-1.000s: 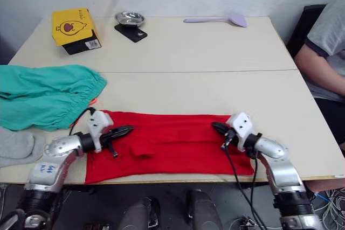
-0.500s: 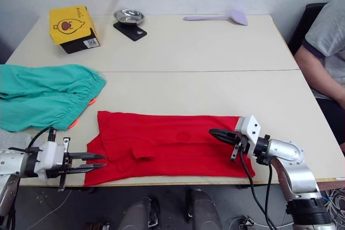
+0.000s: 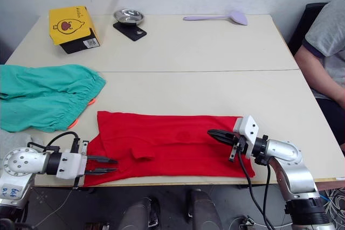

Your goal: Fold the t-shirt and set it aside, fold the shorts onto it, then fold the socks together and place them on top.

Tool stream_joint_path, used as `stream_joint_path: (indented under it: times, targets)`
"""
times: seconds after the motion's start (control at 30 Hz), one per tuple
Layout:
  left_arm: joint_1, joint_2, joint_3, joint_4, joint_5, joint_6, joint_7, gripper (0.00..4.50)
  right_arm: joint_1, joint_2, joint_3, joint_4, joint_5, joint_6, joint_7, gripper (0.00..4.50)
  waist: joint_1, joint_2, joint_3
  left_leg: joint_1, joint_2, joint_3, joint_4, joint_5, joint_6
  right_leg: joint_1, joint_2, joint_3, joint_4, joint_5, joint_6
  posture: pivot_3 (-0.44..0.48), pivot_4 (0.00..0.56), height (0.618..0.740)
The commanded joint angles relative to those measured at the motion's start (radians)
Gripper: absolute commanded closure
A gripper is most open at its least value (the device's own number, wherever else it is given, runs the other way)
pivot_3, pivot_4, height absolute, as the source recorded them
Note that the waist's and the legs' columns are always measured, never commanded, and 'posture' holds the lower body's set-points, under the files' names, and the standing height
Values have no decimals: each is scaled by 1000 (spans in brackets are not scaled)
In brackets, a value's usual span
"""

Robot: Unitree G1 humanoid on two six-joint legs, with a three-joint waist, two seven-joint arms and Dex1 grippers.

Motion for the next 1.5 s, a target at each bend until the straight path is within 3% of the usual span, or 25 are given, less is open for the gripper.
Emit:
stream_joint_path:
  times: [0.03,0.33,0.77,0.83,0.97,1.5]
  targets:
    - [-1,10,-20,4,12,-19,9,3660,-4,5,-5,-40,9,0,-8,4500,0,0,0,0,0,0,0,0,0,0,0,0,0,0,0,0,150,740]
    - [15,31,-41,-24,-49,0,-20,3660,-18,6,-5,-34,10,9,-19,4500,0,0,0,0,0,0,0,0,0,0,0,0,1,0,0,0,150,740]
    - [-29,13,-94,40,93,-60,85,3660,-18,11,-2,-36,9,13,-28,4500,2,0,0,1,0,0,1,1,0,1,0,0,2,0,1,0,150,740]
    - [-26,14,-98,35,68,-52,82,3660,-16,12,-3,-37,10,13,-29,4500,2,1,0,2,0,0,1,1,0,2,0,0,2,0,1,0,150,740]
    - [-1,25,-75,-3,-24,-16,54,4482,-11,11,-3,-37,11,12,-28,4500,1,1,0,2,0,0,1,2,0,2,0,0,2,1,1,0,150,740]
    - [47,118,14,-5,-133,87,-13,4482,5,13,-1,-7,-1,-5,-20,4500,-2,1,0,2,0,0,1,2,0,1,0,0,3,1,1,0,150,740]
